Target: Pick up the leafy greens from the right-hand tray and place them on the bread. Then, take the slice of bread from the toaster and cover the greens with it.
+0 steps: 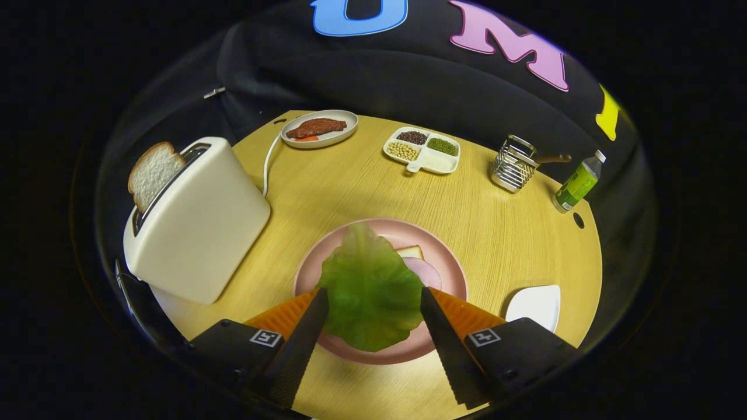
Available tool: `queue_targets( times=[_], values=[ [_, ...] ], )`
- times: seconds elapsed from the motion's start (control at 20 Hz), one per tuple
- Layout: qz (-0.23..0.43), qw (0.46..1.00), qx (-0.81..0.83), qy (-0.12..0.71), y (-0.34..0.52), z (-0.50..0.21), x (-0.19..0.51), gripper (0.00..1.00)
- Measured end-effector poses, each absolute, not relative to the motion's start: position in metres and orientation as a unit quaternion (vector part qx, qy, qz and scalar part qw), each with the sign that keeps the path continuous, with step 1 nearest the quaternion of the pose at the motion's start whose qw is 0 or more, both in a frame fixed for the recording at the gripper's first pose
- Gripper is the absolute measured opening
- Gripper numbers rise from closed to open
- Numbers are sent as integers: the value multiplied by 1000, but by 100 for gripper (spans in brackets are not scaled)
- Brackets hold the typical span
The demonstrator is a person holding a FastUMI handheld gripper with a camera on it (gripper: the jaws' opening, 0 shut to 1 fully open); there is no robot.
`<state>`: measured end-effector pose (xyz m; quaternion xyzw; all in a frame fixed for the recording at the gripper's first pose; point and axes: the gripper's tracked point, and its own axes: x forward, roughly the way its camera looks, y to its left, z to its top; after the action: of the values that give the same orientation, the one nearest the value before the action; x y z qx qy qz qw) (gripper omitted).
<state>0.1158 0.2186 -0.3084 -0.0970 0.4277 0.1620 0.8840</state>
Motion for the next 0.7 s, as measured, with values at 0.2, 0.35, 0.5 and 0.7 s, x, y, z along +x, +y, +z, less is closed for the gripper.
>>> queue_targets(
  times=[0.2,0.35,0.5,0.7],
  values=[
    [162,907,-54,384,233,-266,118,99],
    [175,913,-39,366,247,-238,113,99],
    [204,921,-47,329,272,-202,105,100],
    [253,917,-26,306,324,-164,89,99]
  ],
)
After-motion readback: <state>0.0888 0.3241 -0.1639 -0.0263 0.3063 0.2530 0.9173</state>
